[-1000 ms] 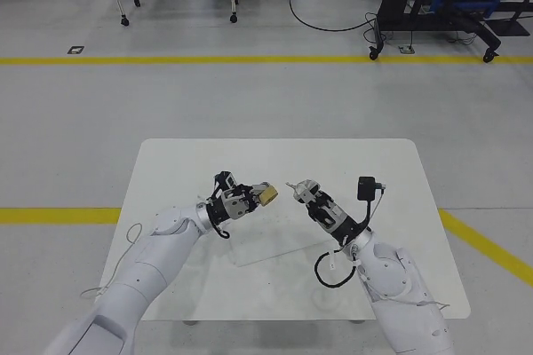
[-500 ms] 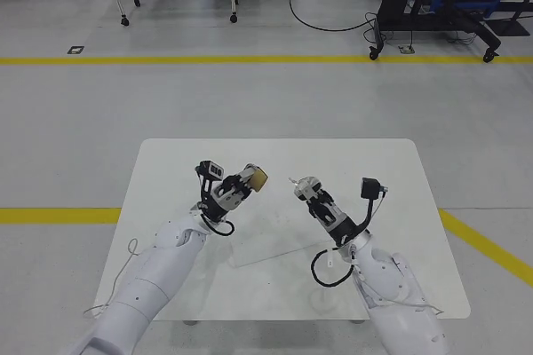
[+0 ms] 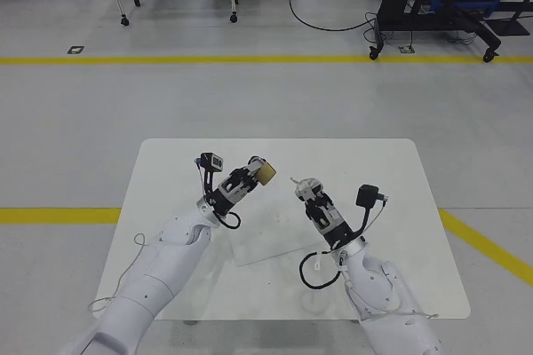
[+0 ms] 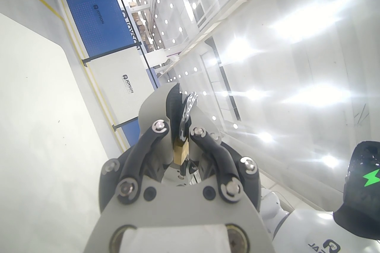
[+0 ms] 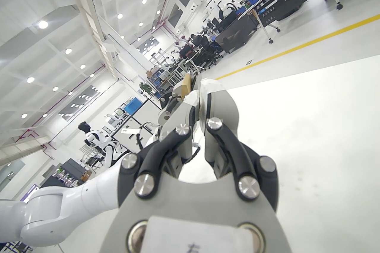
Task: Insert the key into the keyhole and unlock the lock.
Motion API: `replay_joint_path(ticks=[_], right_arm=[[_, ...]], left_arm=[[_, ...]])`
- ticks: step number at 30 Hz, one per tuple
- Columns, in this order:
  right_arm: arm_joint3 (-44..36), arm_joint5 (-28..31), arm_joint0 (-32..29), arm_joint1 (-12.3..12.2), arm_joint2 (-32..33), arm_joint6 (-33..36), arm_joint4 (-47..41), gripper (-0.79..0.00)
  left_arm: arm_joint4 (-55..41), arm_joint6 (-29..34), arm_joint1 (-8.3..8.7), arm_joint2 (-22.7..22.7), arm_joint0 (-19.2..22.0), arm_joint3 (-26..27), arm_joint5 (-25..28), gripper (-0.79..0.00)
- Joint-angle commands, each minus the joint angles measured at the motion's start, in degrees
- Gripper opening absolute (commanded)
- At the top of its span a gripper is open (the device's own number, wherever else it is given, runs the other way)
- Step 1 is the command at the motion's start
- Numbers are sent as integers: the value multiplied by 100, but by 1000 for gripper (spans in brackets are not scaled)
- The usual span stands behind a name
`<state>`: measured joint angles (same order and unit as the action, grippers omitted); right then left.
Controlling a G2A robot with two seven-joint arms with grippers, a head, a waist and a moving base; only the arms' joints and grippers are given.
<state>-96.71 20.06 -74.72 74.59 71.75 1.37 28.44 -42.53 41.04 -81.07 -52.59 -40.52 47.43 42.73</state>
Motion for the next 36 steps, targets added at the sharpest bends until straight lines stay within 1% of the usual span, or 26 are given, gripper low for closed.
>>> replay_joint_path(ticks=[1, 6, 9, 11, 13, 15, 19, 24, 26, 33, 36], right_arm=[[0, 0, 0, 0, 0, -1, 1, -785], [0, 0, 0, 0, 0, -1, 1, -785], [0, 0, 0, 0, 0, -1, 1, -785], [0, 0, 0, 0, 0, -1, 1, -785], [-73, 116, -78, 12, -46, -33, -231, -785], [-100, 115, -109, 18, -50, -98, -234, -785], [-129, 177, -98, 63, -190, -310, -462, -785], [10, 186, 9, 125, -369, -510, -688, -785], [67, 191, 53, 146, -432, -562, -699, -785], [236, 111, 174, 191, -526, -685, -507, -785], [280, 82, 213, 206, -536, -699, -500, -785]], left_arm=[[1, -1, 0, 0, 0, 0, 0, -785], [57, -66, 0, 0, -30, 32, -19, -785], [412, -540, -23, 13, -161, 195, 60, -785], [393, -786, -63, 15, -252, 292, 165, -785], [400, -936, -105, 33, -282, 277, 238, -785], [392, -1026, -156, 73, -275, 227, 268, -785], [364, -1180, -262, 124, -215, 107, 527, -785], [78, -1144, -411, 208, -154, 1, 761, -785], [-68, -1048, -463, 232, -123, -64, 766, -785], [-847, -427, -606, 192, -48, -280, 632, -785], [-1035, -174, -647, 145, -1, -424, 617, -785]])
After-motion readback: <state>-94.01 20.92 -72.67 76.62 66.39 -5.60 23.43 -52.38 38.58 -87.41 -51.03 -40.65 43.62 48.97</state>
